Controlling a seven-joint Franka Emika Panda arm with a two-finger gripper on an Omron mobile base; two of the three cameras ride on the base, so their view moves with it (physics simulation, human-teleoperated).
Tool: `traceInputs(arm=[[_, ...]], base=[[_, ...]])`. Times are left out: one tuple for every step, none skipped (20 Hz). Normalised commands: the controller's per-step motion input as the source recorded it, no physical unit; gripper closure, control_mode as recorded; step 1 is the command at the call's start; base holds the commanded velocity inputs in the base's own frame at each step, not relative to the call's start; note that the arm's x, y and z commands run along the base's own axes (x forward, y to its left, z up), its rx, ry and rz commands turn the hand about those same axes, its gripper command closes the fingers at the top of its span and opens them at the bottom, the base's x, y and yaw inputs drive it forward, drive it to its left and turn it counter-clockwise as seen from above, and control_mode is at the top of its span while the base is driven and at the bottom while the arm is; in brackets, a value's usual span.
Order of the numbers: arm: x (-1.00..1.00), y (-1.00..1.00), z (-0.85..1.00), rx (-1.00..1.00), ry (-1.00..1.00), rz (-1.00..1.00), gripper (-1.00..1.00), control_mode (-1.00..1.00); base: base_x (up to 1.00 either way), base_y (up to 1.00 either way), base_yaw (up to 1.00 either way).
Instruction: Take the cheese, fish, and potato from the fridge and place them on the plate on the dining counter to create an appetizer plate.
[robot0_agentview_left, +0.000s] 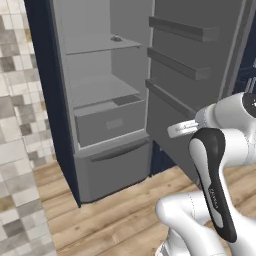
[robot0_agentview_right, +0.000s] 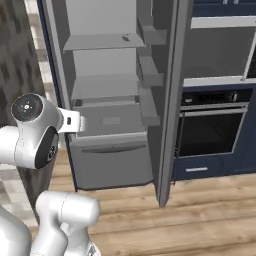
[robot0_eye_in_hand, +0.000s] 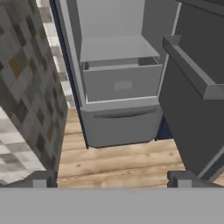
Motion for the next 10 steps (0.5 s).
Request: traceInputs(arm=[[0.00,0.00,0.00,0.00,0.00,0.00,-1.00,1.00],[0.00,0.00,0.00,0.00,0.00,0.00,-1.00,1.00],[0.00,0.00,0.00,0.00,0.00,0.00,-1.00,1.00],[0.00,0.00,0.00,0.00,0.00,0.00,-1.00,1.00],[0.00,0.00,0.00,0.00,0.00,0.00,-1.00,1.00],[0.00,0.00,0.00,0.00,0.00,0.00,-1.00,1.00],[0.00,0.00,0.00,0.00,0.00,0.00,-1.00,1.00],[0.00,0.00,0.00,0.00,0.00,0.00,-1.00,1.00],[0.00,0.00,0.00,0.00,0.00,0.00,-1.00,1.00],[0.00,0.00,0.00,0.00,0.00,0.00,-1.00,1.00]], base=[[1.00,0.00,0.00],[1.00,0.00,0.01],[1.00,0.00,0.00],[1.00,0.00,0.00],[1.00,0.00,0.00],[1.00,-0.02,0.00],[1.00,-0.05,0.00],[1.00,-0.09,0.00],[1.00,-0.10,0.00],[1.00,-0.09,0.00]])
